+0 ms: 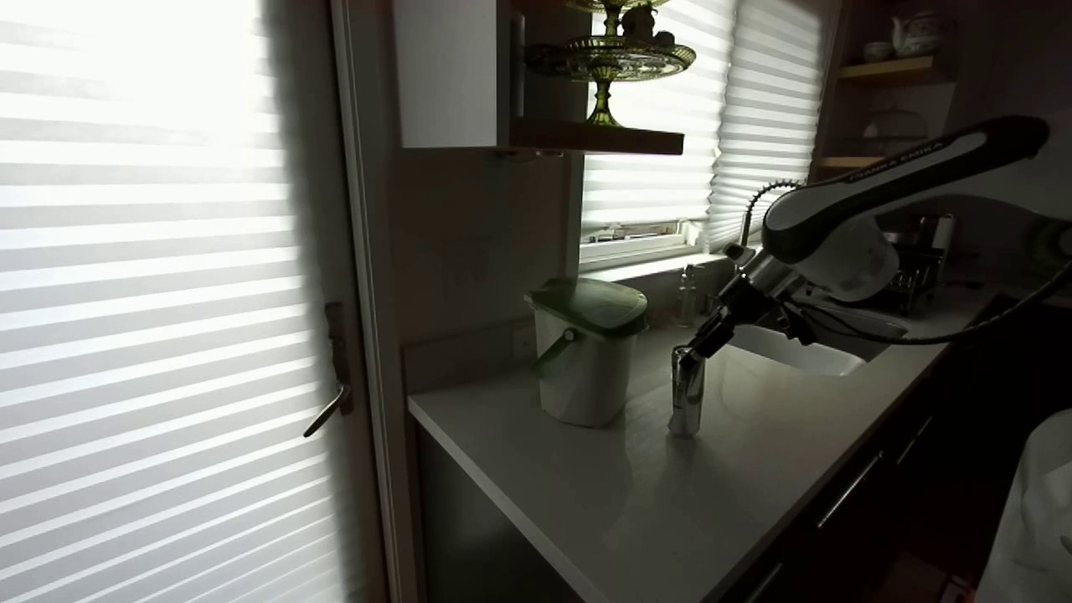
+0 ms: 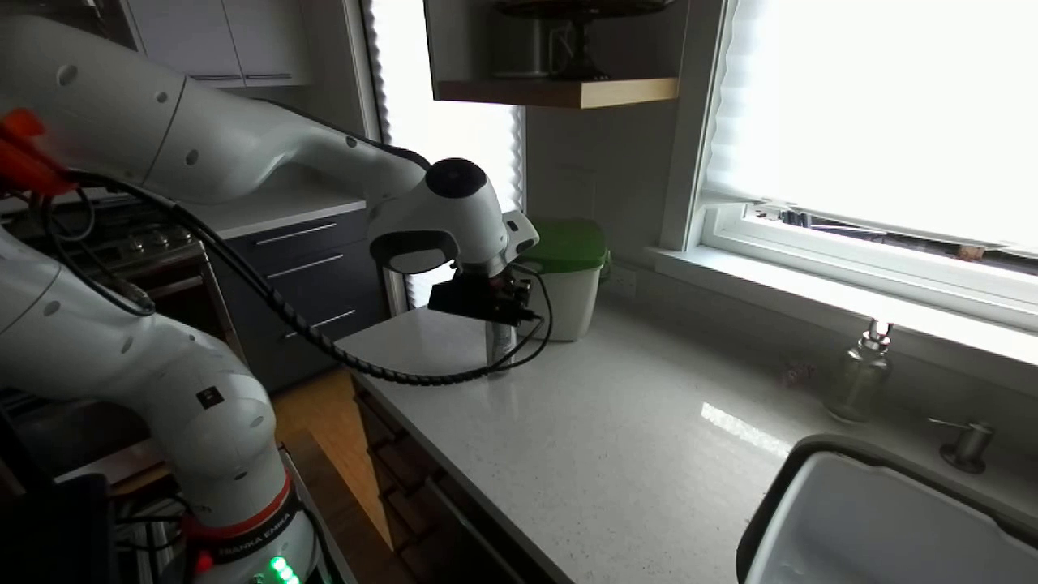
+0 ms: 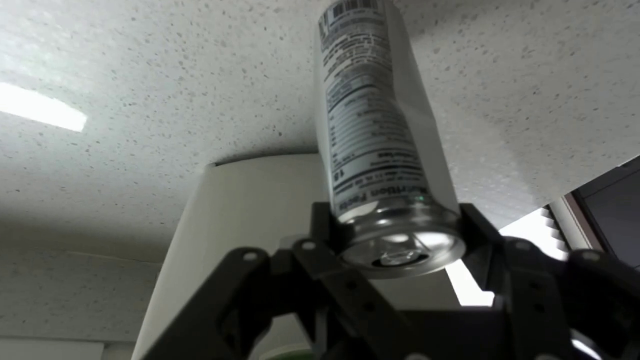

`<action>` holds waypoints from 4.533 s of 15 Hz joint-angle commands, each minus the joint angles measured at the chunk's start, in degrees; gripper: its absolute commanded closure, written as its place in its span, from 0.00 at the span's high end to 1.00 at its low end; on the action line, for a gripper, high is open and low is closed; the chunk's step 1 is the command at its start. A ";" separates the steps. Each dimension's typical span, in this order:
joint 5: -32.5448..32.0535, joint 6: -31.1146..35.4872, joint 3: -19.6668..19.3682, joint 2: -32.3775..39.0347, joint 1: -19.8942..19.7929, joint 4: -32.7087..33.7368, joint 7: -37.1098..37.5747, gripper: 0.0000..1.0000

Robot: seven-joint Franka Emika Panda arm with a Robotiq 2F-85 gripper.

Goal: Place the can and the wrapper in front of the bin

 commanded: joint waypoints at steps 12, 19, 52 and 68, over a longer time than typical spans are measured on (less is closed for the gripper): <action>6.28 9.57 -7.09 1.07 7.29 -2.11 -8.50 0.89; -1.37 6.58 -0.73 0.78 0.09 -2.11 3.69 1.00; 3.85 6.28 -3.72 56.51 -15.84 62.60 15.68 1.00; -10.30 10.64 6.92 65.24 -25.54 70.48 28.89 1.00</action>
